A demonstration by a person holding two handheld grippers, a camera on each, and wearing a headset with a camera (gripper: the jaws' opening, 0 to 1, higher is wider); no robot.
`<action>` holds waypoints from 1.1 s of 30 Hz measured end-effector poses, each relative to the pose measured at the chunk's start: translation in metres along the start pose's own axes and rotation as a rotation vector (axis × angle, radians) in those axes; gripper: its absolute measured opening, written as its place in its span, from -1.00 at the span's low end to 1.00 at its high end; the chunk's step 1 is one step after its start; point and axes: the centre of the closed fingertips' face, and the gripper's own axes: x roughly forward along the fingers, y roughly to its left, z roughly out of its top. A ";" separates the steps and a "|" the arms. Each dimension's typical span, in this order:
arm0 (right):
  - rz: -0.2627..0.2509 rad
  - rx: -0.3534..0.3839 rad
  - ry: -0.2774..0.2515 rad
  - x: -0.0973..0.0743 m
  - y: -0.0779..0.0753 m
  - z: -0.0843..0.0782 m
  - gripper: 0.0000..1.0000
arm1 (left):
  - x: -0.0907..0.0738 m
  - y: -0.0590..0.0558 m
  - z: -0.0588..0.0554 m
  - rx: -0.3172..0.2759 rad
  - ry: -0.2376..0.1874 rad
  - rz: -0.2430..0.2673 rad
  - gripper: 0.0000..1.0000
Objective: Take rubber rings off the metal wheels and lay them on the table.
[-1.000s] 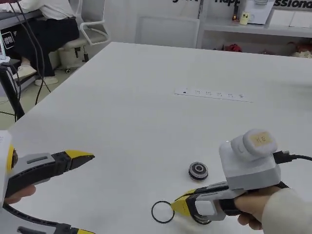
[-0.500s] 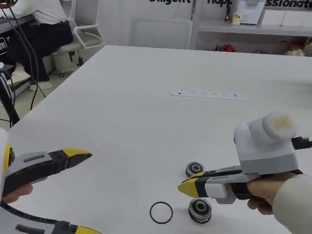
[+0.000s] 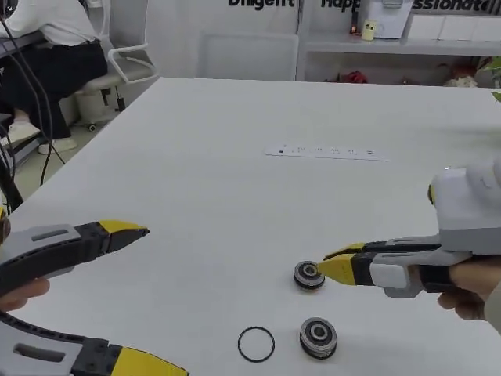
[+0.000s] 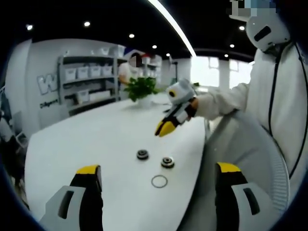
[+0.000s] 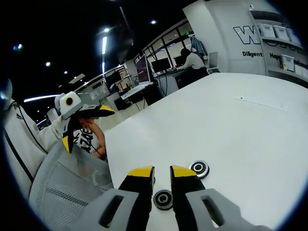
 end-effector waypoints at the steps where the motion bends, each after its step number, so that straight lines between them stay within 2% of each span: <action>1: 0.001 -0.002 -0.001 -0.001 0.000 -0.001 -0.76 | 0.001 0.000 0.002 0.003 0.001 0.000 0.99; 3: 0.007 -0.010 -0.003 -0.005 -0.001 -0.002 -0.73 | 0.003 0.001 0.006 0.011 0.004 -0.005 0.99; 6: 0.044 -0.007 -0.010 -0.008 0.001 -0.006 -0.68 | 0.006 -0.001 0.015 0.029 -0.005 -0.024 0.98; 10: 0.061 -0.005 -0.003 -0.009 0.001 -0.013 -0.64 | 0.014 -0.002 0.030 0.065 -0.016 -0.045 0.97; 14: 0.081 -0.036 0.037 -0.008 0.003 -0.026 -0.59 | 0.023 -0.001 0.043 0.099 -0.021 -0.059 0.94; 18: 0.098 -0.067 0.073 -0.005 0.004 -0.038 -0.55 | 0.035 -0.004 0.056 0.135 -0.042 -0.102 0.92; 23: 0.099 -0.095 0.129 -0.003 0.001 -0.053 -0.54 | 0.052 -0.007 0.066 0.166 -0.051 -0.142 0.86; 26: 0.103 -0.113 0.172 -0.001 0.000 -0.065 -0.52 | 0.071 -0.017 0.075 0.187 -0.061 -0.181 0.85; 29: 0.106 -0.122 0.195 0.001 -0.002 -0.072 -0.52 | 0.085 -0.022 0.079 0.210 -0.071 -0.209 0.81; 33: 0.105 -0.134 0.209 0.001 -0.004 -0.078 -0.51 | 0.104 -0.022 0.075 0.220 -0.070 -0.231 0.75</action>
